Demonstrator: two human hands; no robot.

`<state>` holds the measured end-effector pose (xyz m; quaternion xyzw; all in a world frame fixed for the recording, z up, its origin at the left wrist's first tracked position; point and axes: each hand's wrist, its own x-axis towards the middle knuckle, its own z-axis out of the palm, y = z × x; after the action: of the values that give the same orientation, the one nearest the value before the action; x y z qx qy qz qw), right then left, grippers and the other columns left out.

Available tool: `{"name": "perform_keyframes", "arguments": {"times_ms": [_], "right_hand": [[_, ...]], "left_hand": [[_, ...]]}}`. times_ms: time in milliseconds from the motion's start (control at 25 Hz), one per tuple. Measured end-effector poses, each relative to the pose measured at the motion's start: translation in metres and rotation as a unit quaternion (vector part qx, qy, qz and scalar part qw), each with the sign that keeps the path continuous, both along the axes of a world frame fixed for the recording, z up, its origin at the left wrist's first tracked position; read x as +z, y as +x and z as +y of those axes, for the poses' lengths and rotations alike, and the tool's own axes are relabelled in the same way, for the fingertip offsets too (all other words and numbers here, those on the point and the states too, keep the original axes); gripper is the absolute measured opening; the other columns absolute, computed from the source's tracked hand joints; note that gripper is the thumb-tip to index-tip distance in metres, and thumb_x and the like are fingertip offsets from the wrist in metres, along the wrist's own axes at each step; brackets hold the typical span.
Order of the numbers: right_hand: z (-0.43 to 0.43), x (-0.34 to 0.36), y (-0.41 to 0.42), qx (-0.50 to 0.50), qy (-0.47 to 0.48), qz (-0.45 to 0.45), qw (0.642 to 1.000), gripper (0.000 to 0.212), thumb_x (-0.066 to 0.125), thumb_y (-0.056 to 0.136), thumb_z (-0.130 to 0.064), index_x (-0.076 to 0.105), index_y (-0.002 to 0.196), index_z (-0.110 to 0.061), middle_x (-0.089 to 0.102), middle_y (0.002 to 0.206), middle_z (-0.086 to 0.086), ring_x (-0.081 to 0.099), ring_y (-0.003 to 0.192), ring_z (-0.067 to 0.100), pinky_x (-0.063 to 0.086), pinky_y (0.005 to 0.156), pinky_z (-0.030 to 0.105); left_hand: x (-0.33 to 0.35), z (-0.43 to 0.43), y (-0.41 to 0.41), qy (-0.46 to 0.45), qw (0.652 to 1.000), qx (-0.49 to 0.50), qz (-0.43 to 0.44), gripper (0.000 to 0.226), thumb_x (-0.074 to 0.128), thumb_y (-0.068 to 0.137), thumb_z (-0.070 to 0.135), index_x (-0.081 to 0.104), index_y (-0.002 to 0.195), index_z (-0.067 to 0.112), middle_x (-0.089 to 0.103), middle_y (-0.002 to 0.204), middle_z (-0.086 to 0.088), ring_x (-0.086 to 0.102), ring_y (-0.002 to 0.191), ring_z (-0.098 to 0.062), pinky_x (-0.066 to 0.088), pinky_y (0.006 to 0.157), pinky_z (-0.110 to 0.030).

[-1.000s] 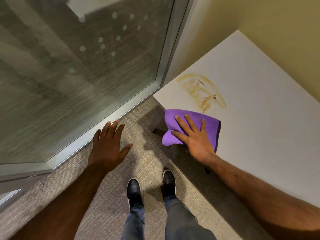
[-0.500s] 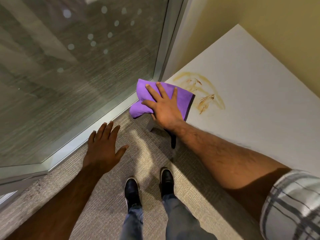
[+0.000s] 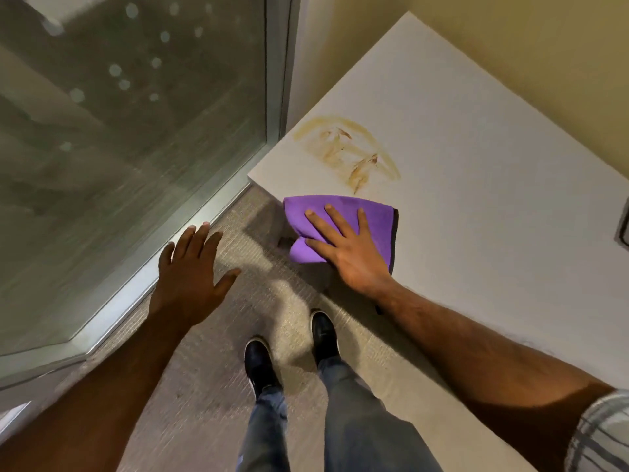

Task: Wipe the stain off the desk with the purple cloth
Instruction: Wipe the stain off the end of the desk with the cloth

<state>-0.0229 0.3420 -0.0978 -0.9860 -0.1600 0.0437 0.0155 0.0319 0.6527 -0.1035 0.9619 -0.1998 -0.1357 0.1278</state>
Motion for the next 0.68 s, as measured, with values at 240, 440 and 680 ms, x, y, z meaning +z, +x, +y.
{"name": "perform_keyframes", "arguments": {"times_ms": [240,440,680], "right_hand": [[-0.051,-0.003,-0.088,-0.07,0.02,-0.002,0.997,0.058,0.058,0.094,-0.03,0.037,0.148,-0.036,0.014,0.164,0.002,0.007,0.151,0.032,0.009,0.113,0.071],[-0.068,0.001,-0.11,-0.199,0.133,-0.038,0.97,0.049,0.037,0.098,-0.044,0.043,0.145,-0.031,0.028,0.161,0.003,0.021,0.149,0.025,0.016,0.113,0.068],[-0.068,0.0,-0.073,-0.377,0.142,-0.032,0.915,0.054,0.026,0.099,-0.057,0.039,0.146,-0.034,0.019,0.164,0.002,0.013,0.151,0.024,0.001,0.116,0.066]], "left_hand": [[0.016,-0.03,0.007,0.01,0.997,-0.067,-0.029,0.076,0.04,0.087,0.065,0.042,0.143,0.014,0.037,0.154,-0.014,0.031,0.143,-0.036,0.025,0.111,-0.059],[0.022,-0.055,0.012,0.015,0.995,-0.094,-0.043,0.077,0.043,0.086,0.068,0.043,0.143,0.015,0.039,0.154,-0.014,0.036,0.141,-0.034,0.03,0.109,-0.059],[0.024,-0.069,0.02,-0.018,0.994,-0.091,-0.059,0.079,0.041,0.087,0.068,0.037,0.145,0.014,0.032,0.157,-0.014,0.032,0.144,-0.034,0.029,0.11,-0.059]]}}
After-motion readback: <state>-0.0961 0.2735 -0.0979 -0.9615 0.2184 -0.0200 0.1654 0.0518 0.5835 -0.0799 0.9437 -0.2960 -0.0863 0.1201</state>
